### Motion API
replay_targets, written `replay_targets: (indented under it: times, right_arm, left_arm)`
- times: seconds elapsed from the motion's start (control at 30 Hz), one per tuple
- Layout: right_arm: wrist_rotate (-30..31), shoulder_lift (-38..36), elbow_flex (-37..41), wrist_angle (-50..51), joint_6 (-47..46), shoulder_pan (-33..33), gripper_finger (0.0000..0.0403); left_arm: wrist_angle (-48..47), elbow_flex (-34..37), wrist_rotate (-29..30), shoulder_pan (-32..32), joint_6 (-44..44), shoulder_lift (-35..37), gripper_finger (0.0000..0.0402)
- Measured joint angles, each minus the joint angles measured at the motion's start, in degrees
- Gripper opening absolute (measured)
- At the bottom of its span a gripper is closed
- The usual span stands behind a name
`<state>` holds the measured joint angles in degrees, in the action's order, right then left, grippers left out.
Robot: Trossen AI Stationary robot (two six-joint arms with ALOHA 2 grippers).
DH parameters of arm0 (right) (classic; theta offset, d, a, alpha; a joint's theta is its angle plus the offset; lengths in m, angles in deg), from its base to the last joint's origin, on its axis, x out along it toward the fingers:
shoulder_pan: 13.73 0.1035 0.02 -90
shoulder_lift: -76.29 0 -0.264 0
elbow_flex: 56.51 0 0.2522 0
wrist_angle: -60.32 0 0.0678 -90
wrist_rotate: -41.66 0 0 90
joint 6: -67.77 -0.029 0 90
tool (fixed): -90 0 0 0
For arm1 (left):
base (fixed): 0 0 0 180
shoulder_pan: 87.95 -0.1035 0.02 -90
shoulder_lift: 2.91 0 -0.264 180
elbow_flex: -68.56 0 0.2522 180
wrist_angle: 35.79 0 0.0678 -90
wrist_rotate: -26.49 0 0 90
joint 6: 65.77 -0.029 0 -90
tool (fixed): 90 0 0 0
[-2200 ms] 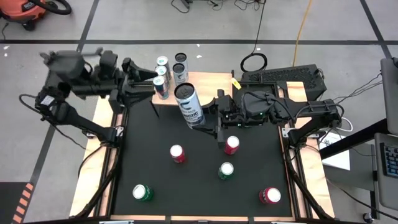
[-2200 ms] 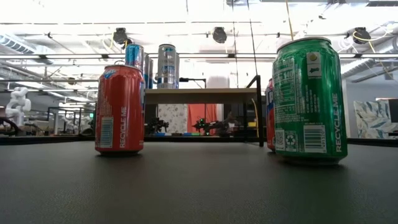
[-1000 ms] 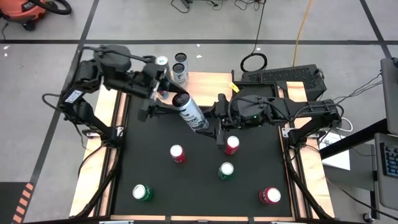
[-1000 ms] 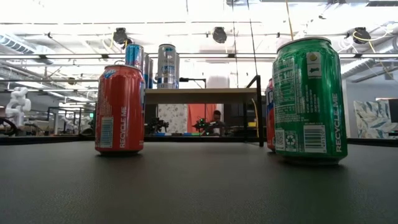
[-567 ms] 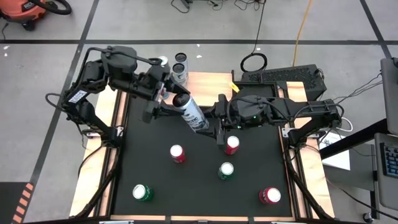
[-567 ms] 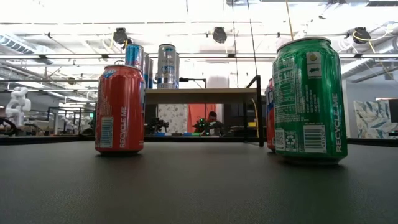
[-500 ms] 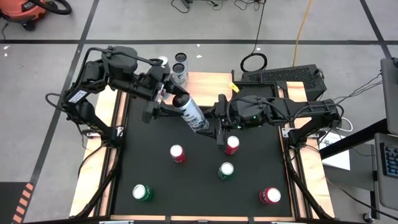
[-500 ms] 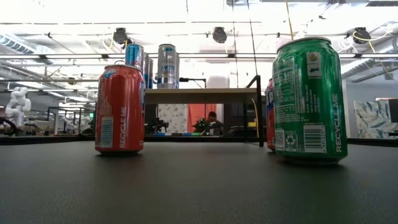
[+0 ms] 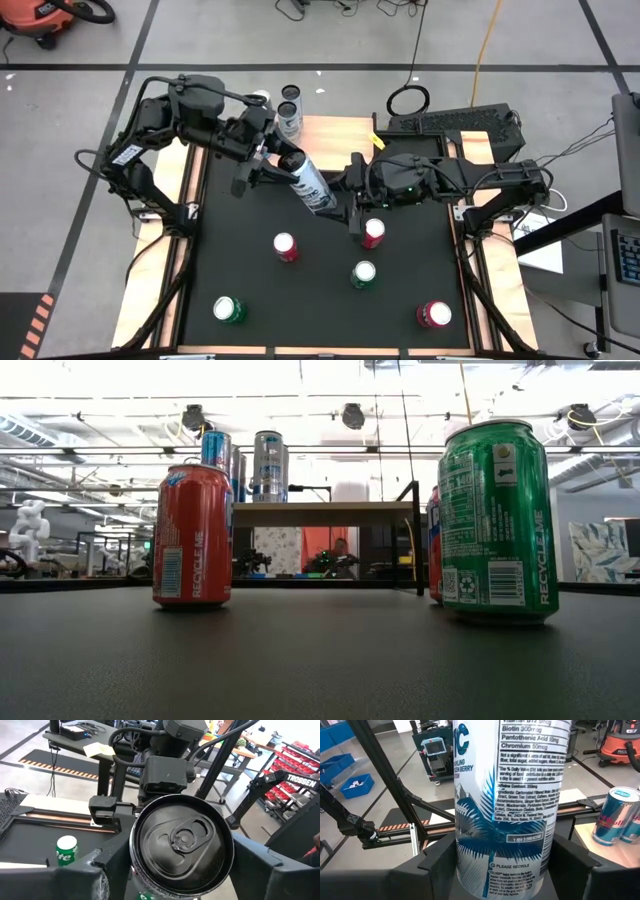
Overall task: Place canned beverage on shelf
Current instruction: Put the white-blue soda can on the shelf
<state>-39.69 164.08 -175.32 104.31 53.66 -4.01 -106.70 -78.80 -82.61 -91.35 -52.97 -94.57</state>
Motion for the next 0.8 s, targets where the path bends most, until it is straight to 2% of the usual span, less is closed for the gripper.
replay_targets:
  times: [0.37,0.67,0.8]
  right_arm:
    - [-0.02,0.00,0.00,0.08,-1.61,-0.09,0.0243]
    - [-2.19,-0.05,-0.09,2.90,-8.23,-0.31,0.0315]
    - [-2.64,-0.20,-0.15,4.07,-8.85,-0.31,0.0333]
  left_arm:
    - [-0.02,0.00,-0.01,0.00,0.38,0.00,0.0256]
    - [-3.29,0.04,-0.27,0.00,0.43,0.00,0.0255]
    - [-4.07,0.11,-0.50,0.07,-0.13,0.00,0.0255]
